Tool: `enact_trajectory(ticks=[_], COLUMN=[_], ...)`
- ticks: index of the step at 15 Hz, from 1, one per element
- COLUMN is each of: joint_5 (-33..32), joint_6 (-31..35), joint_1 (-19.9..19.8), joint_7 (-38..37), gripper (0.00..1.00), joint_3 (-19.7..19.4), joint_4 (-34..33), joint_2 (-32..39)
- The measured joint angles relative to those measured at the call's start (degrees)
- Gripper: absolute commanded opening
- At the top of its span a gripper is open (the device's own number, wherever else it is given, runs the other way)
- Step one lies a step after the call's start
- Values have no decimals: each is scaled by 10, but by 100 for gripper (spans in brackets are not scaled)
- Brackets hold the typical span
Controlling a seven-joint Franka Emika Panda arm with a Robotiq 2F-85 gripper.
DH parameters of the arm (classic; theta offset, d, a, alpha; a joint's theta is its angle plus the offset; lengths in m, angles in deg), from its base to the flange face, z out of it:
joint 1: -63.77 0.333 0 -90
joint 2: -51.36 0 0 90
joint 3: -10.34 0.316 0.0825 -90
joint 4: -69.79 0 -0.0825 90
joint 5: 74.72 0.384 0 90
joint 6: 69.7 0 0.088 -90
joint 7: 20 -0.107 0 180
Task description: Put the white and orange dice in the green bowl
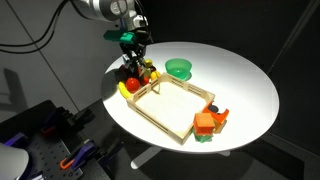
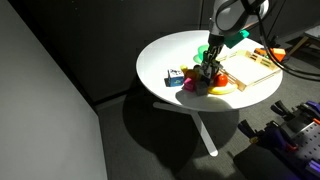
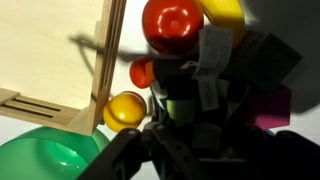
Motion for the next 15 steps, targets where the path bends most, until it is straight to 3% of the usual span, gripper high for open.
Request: enact_trajectory(ticks=[3,9,15], joint_5=[0,0,0], joint_6=[-19,-77,-105], joint_1=[-1,-5,-12], joint_7=[0,-18,-55], gripper=[6,6,6], joint_3=[-6,-28,-37], joint_4=[-1,-9,-50], joint_2=[-23,-79,-78])
